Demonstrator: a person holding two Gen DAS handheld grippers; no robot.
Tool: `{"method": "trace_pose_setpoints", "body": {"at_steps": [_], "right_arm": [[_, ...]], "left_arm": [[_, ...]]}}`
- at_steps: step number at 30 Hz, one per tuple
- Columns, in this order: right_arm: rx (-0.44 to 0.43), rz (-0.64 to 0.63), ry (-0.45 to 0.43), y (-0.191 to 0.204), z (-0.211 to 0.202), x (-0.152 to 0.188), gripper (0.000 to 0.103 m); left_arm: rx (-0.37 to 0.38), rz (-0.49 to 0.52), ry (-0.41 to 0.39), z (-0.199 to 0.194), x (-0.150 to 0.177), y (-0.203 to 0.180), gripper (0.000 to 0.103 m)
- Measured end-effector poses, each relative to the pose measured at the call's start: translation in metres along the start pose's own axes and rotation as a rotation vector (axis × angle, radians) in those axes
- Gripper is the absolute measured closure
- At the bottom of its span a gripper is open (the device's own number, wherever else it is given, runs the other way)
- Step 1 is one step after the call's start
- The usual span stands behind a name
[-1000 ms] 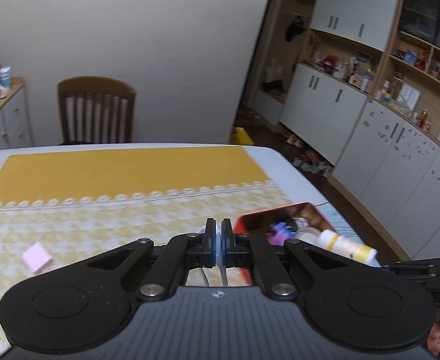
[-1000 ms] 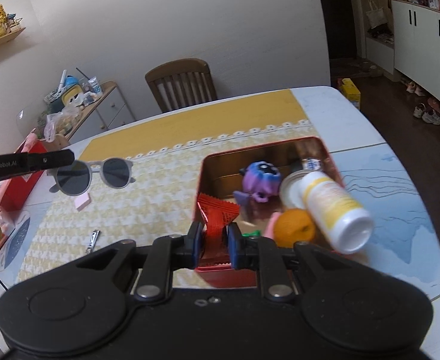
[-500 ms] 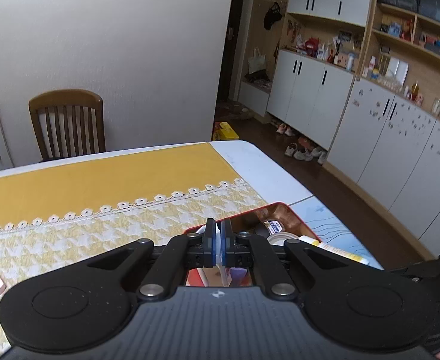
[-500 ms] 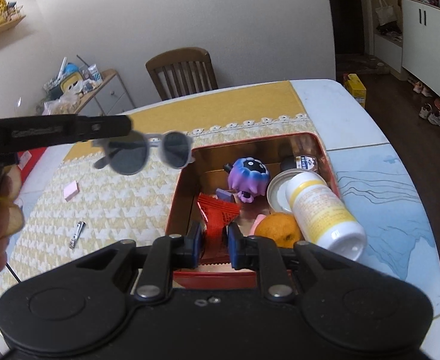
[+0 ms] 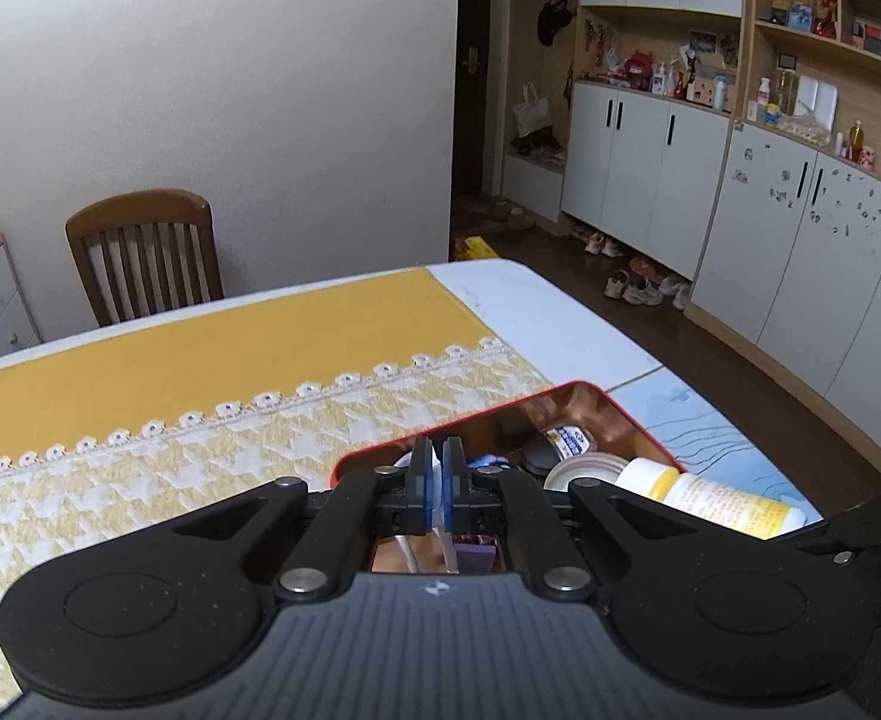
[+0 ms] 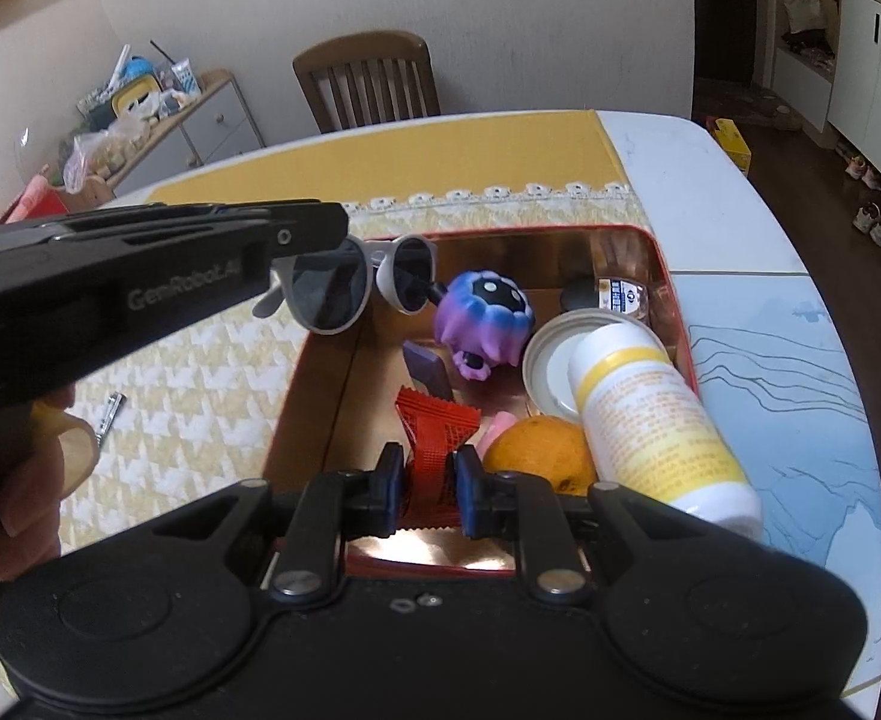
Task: Organize rigid objects
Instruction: 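Carry the sunglasses and candy wrapper with both grippers over the red tin, then open both grippers to drop the sunglasses and wrapper into the tin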
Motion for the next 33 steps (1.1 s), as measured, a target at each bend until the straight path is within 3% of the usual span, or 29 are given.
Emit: {"method": "trace_pose_setpoints", "body": {"at_steps": [11, 21, 33], "right_arm": [[-0.006, -0.086, 0.056, 0.002, 0.012, 0.009, 0.086], [-0.028, -0.090, 0.072, 0.004, 0.012, 0.017, 0.084], [-0.054, -0.059, 0.049, 0.001, 0.000, 0.015, 0.076]], "left_arm": [[0.005, -0.042, 0.122, 0.012, 0.034, -0.002, 0.100], [0.010, -0.070, 0.243, 0.022, 0.057, -0.002, 0.100], [0.036, -0.075, 0.283, 0.019, 0.060, -0.008, 0.099]]}}
Point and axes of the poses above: each gripper's, at about its wrist camera, not at the fingertips, and z roughly the way its jaws point, y to its left, x to its underside, the point moved 10 cm from there along z, roughly the way its jaws point, and after that the axes turned 8 degrees about -y, right-handed, at the moved point
